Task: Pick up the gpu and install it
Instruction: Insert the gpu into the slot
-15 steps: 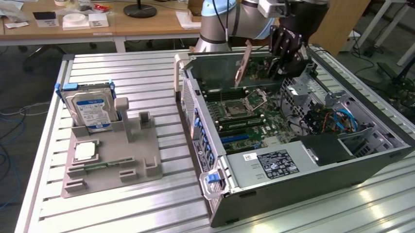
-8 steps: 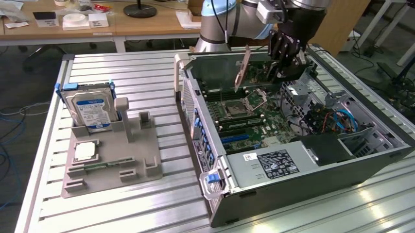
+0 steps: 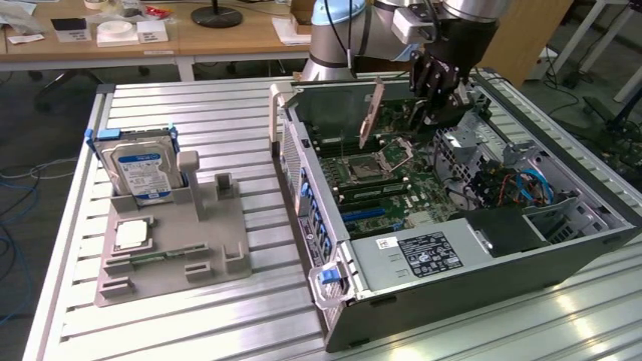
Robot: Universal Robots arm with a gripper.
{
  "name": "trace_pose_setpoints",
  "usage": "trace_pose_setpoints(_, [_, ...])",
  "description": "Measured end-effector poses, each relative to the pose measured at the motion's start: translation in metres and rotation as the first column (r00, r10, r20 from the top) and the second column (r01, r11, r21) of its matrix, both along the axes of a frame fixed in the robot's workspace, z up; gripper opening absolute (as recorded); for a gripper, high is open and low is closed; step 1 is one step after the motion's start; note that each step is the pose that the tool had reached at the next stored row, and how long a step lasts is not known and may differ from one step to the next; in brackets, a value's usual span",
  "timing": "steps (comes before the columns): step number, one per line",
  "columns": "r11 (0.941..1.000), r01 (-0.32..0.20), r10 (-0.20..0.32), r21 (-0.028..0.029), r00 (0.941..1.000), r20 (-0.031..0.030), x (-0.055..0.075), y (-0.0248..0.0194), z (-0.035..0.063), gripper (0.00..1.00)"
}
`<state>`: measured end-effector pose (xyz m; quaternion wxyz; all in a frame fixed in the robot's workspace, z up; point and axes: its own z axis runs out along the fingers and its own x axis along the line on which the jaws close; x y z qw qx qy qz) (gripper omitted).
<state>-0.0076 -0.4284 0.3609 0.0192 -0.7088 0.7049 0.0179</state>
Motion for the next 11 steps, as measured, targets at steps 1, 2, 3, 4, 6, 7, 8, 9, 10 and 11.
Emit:
trace_pose_setpoints(1, [0.9999,-0.012,0.012,0.0014,0.9999,0.0000,-0.0001,0.0000,-0.0013,0.28])
trace_pose_setpoints(2, [0.9999,-0.017,0.017,0.0027,0.9999,0.0001,-0.0002,0.0000,-0.0023,0.28])
trace_pose_setpoints(3, [0.9998,-0.019,0.019,0.0035,0.9998,0.0001,-0.0002,0.0000,-0.0030,0.28])
trace_pose_setpoints(4, [0.9998,-0.020,0.020,0.0035,0.9998,0.0001,-0.0006,0.0000,-0.0038,0.28])
trace_pose_setpoints(6, [0.9998,-0.021,0.021,0.0035,0.9998,0.0000,-0.0007,0.0000,-0.0053,0.28])
trace_pose_setpoints(7, [0.9998,-0.021,0.021,0.0033,0.9998,0.0000,-0.0007,0.0000,-0.0054,0.28])
trace_pose_setpoints(8, [0.9998,-0.021,0.021,0.0033,0.9998,-0.0001,-0.0007,0.0000,-0.0056,0.28])
trace_pose_setpoints(9, [0.9998,-0.021,0.021,0.0035,0.9998,0.0000,-0.0007,0.0000,-0.0058,0.28])
trace_pose_setpoints(10, [0.9998,-0.021,0.021,0.0036,0.9998,0.0000,-0.0007,0.0000,-0.0059,0.28])
trace_pose_setpoints(11, [0.9998,-0.021,0.021,0.0036,0.9998,0.0000,-0.0007,0.0000,-0.0060,0.28])
